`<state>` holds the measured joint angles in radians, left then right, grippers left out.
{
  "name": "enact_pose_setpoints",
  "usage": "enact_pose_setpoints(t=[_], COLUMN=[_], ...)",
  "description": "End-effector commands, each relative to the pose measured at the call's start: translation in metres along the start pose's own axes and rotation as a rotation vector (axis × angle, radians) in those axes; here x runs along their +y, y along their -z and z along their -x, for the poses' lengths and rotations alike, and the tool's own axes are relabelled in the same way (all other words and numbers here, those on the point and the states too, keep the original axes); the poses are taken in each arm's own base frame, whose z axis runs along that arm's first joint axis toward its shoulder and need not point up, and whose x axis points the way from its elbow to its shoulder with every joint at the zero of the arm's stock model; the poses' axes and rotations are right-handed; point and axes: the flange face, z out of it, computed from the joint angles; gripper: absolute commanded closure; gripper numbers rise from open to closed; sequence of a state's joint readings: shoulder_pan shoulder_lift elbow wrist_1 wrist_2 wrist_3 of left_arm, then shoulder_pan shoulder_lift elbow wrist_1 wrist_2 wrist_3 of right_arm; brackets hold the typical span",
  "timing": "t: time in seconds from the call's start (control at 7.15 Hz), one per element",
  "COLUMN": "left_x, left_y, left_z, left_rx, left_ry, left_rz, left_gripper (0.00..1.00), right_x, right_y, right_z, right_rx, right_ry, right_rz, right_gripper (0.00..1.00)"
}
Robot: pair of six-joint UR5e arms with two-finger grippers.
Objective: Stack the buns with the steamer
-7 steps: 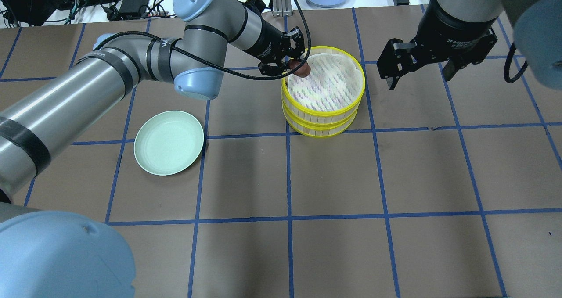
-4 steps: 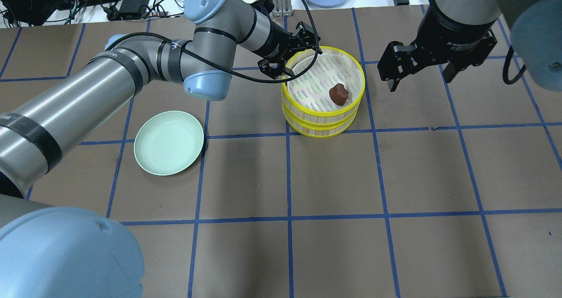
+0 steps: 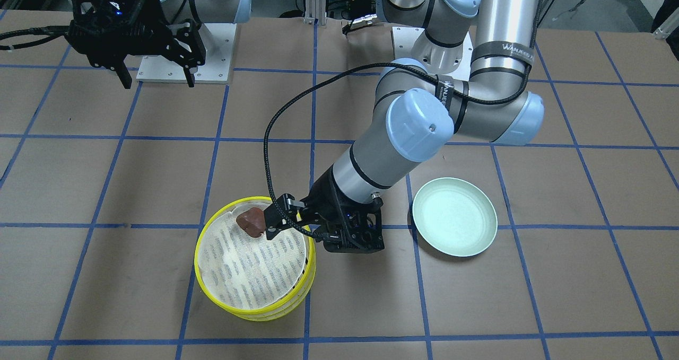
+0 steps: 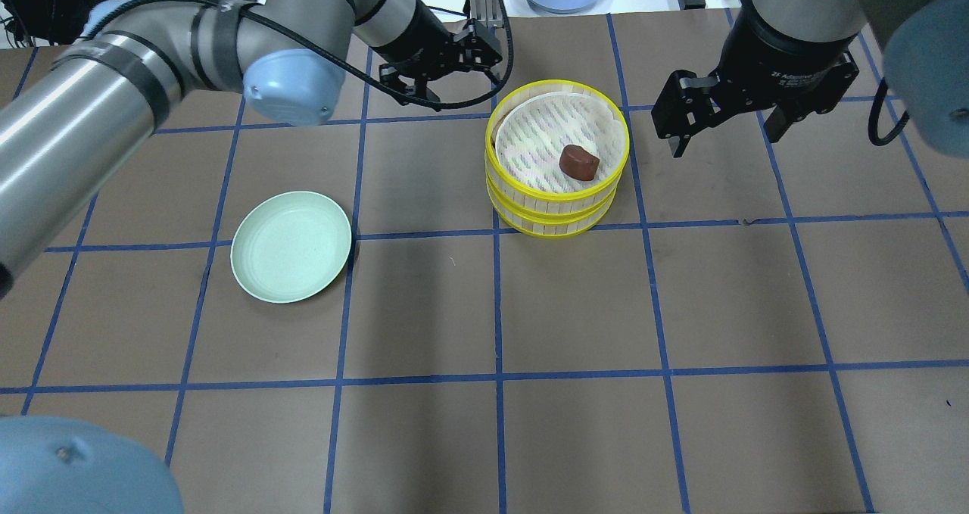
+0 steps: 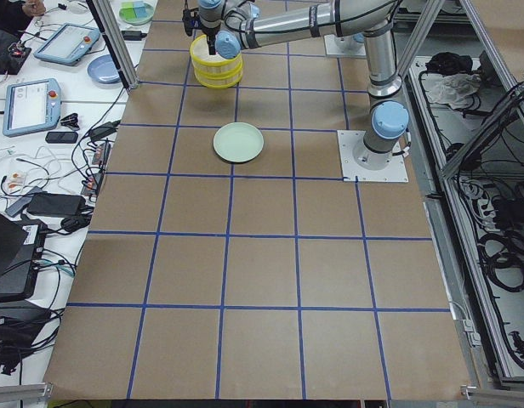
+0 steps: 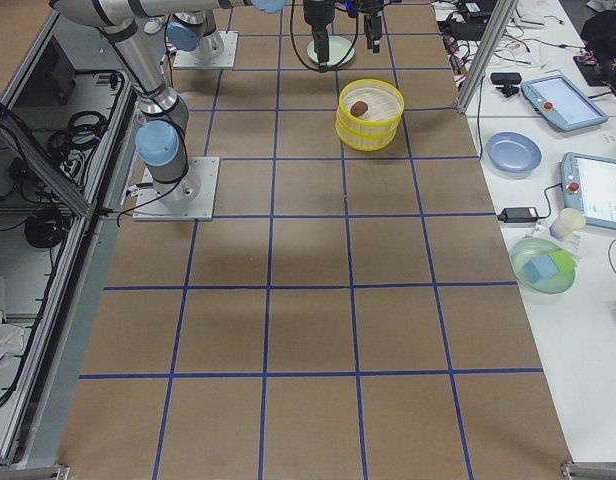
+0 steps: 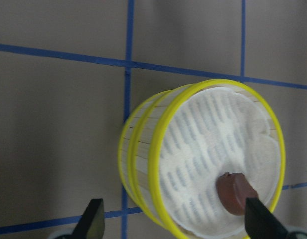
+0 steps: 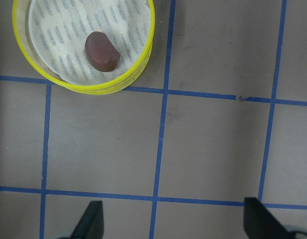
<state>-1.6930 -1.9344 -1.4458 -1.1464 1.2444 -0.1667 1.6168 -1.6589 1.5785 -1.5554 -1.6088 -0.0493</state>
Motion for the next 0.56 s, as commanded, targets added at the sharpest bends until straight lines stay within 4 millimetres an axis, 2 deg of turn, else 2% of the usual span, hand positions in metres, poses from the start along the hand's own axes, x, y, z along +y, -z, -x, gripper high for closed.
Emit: enact_pose_setpoints(t=[0.0, 0.14, 0.42], left_x=[0.012, 0.022, 0.036], left_y=[0.071, 0.095, 0.128], left_z=[0.07, 0.082, 0.123], left_rx=[-0.351, -0.409, -0.395], left_ry=[-0.195, -0.23, -0.152], left_rz=[0.061, 0.067, 0.135], left_gripper=[0.0, 0.0, 0.0], right_x=[0.0, 0.0, 0.0], right_y=[0.0, 0.0, 0.001], right_z=[0.0, 0.0, 0.0], right_rx=[-0.001, -0.001, -0.004], right_ry=[0.0, 0.0, -0.003], right_rz=[-0.001, -0.001, -0.007], right_gripper=[0.0, 0.0, 0.0])
